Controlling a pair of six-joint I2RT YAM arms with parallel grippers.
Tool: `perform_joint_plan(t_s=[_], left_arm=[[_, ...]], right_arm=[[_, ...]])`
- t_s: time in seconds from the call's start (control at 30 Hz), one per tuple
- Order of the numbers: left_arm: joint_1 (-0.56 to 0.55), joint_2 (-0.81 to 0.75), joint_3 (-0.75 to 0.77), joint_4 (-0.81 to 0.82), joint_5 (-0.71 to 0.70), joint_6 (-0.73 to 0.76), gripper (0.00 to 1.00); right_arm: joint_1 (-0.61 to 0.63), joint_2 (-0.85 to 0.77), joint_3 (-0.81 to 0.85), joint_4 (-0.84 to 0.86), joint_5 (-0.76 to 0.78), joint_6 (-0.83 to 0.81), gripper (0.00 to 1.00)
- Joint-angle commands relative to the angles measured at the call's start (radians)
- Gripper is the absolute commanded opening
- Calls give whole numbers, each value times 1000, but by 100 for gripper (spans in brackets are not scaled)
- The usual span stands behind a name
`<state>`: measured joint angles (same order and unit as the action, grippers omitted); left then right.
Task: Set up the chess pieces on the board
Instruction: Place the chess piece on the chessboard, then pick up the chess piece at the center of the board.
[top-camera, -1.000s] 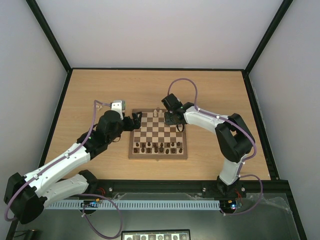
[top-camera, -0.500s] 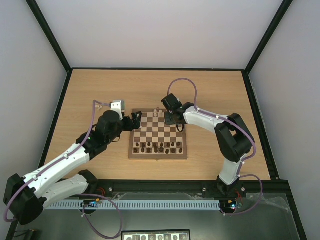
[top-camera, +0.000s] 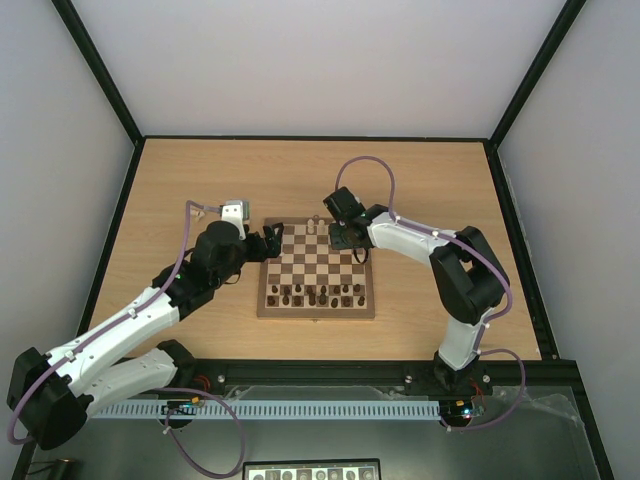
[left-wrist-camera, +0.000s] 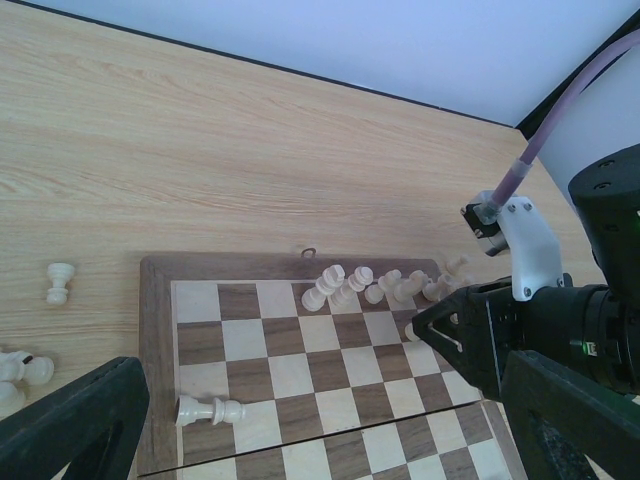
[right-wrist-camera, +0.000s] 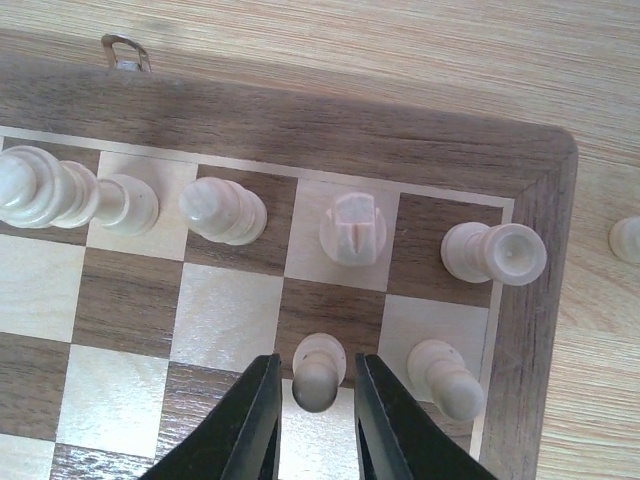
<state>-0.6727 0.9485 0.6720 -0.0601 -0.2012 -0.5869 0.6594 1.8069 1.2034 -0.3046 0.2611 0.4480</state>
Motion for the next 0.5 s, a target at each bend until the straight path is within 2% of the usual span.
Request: perform_joint_plan(t_s=[0.0, 0.13, 0.3, 0.37, 0.47], left_arm=[[5, -9, -11, -1, -3, -2, 99], [5, -8, -11, -1, -3, -2, 99], [5, -8, -11, -7, -6, 2, 100], [5, -11, -10, -8, -6, 1, 99], [5, -7, -10, -2, 0, 0, 100]], right_arm=[[-3, -36, -5, -18, -12, -11, 22], [-3, -76, -14, -18, -40, -11, 23], [-3, -194, -22, -48, -36, -12, 32], [-6, -233, -12, -80, 15, -16, 41], [-54, -263, 13, -118, 40, -25, 64]])
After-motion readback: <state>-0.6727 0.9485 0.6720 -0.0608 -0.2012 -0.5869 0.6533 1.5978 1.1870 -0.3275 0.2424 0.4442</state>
